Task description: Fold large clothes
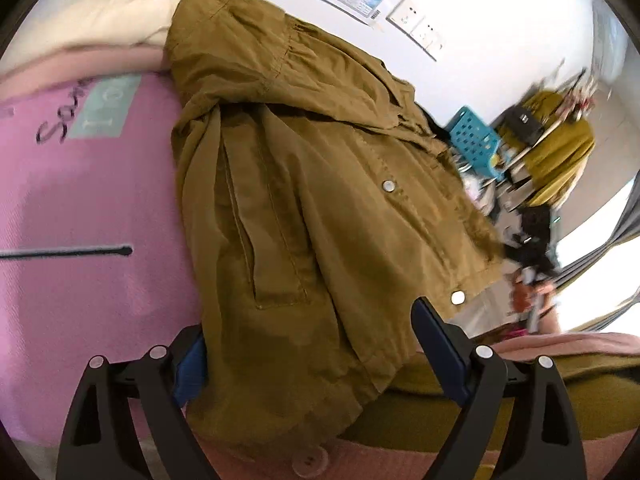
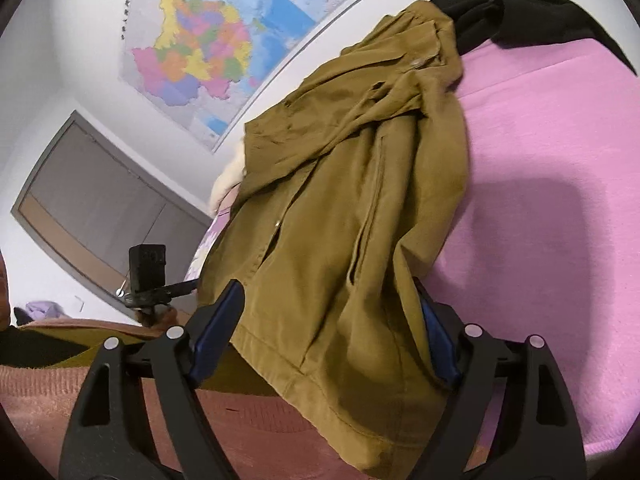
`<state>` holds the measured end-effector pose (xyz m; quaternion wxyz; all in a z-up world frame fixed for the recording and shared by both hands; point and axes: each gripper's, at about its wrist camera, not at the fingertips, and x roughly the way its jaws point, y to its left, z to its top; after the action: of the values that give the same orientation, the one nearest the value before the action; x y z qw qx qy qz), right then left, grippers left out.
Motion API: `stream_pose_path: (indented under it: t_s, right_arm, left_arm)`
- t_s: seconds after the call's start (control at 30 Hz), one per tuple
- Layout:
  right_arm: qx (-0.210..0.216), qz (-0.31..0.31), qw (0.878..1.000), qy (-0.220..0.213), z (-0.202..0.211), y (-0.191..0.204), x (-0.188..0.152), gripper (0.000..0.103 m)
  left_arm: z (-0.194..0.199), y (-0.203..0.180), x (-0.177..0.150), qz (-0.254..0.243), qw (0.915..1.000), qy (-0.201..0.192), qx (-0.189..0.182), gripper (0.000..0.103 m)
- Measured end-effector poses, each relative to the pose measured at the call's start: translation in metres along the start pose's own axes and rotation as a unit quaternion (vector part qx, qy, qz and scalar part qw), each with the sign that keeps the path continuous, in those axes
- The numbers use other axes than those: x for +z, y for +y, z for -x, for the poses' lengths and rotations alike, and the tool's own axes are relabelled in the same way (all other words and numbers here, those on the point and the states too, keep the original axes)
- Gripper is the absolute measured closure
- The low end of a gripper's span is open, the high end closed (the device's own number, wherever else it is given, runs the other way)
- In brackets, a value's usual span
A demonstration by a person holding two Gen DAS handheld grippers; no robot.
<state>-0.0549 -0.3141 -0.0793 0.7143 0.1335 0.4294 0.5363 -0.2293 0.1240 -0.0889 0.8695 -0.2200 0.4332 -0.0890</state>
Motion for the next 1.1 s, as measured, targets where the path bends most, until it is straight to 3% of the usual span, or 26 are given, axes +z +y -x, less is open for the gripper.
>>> stream_pose_path:
  t_s: [0.03, 0.07, 0.1, 0.13, 0.17, 0.2, 0.3, 0.43, 0.6, 0.67, 0.77, 0.87, 0.93, 1.03, 1.1]
  right_arm:
    - [-0.004, 0.001, 1.000, 0.002, -0.002, 0.001, 0.000, 0.029]
    - [-0.009, 0.001, 1.000, 0.002, -0.004, 0.001, 0.000, 0.036]
    - [-0.013, -0.007, 1.000, 0.002, -0.006, -0.001, 0.001, 0.049]
    - [-0.012, -0.018, 1.000, 0.003, -0.009, -0.003, 0.001, 0.058]
    - [-0.012, -0.033, 0.999, 0.005, -0.011, -0.007, 0.000, 0.077]
    - [-0.011, -0.042, 0.999, 0.004, -0.012, -0.010, -0.001, 0.081]
    - [0.013, -0.041, 0.999, -0.020, -0.005, -0.001, -0.002, 0.089]
    - [0.037, 0.011, 0.998, -0.059, 0.019, 0.038, 0.004, 0.091]
    - [0.080, 0.074, 0.992, -0.071, 0.030, 0.079, -0.008, 0.091]
    - [0.068, 0.060, 0.995, -0.048, 0.020, 0.071, -0.016, 0.089]
    - [0.067, 0.008, 0.998, -0.009, -0.003, 0.044, -0.033, 0.084]
    - [0.053, -0.022, 0.998, 0.007, -0.013, 0.030, -0.048, 0.077]
    - [0.054, -0.039, 0.998, 0.005, -0.013, 0.024, -0.057, 0.072]
    - [0.064, -0.055, 0.996, 0.003, -0.011, 0.018, -0.069, 0.066]
    - [0.072, -0.058, 0.996, 0.011, -0.015, 0.019, -0.075, 0.057]
  left_arm:
    - [-0.001, -0.003, -0.001, -0.010, 0.9997, -0.004, 0.021, 0.021]
    - [-0.004, -0.008, -0.001, -0.019, 0.9987, -0.009, 0.047, 0.030]
    - [-0.004, -0.007, -0.001, -0.022, 0.9978, -0.010, 0.062, 0.045]
    - [-0.003, -0.006, 0.000, -0.018, 0.9966, -0.012, 0.080, 0.054]
    - [-0.002, -0.004, 0.001, -0.007, 0.9959, -0.013, 0.089, 0.070]
    - [-0.001, 0.001, 0.003, 0.013, 0.9956, -0.013, 0.092, 0.088]
    - [0.008, 0.011, 0.010, 0.052, 0.9959, -0.021, 0.071, 0.093]
    - [0.046, 0.008, 0.020, 0.049, 0.9946, -0.069, 0.061, 0.094]
    - [0.095, 0.010, 0.022, 0.034, 0.9901, -0.113, 0.076, 0.094]
    - [0.092, 0.018, 0.018, 0.036, 0.9915, -0.101, 0.074, 0.094]
    - [0.064, 0.034, 0.007, 0.044, 0.9961, -0.052, 0.056, 0.092]
    - [0.042, 0.042, -0.002, 0.050, 0.9964, -0.023, 0.063, 0.093]
    - [0.042, 0.049, -0.006, 0.054, 0.9969, -0.024, 0.053, 0.092]
    - [0.044, 0.050, -0.012, 0.046, 0.9978, -0.017, 0.044, 0.077]
    - [0.041, 0.045, -0.016, 0.033, 0.9989, -0.001, 0.034, 0.050]
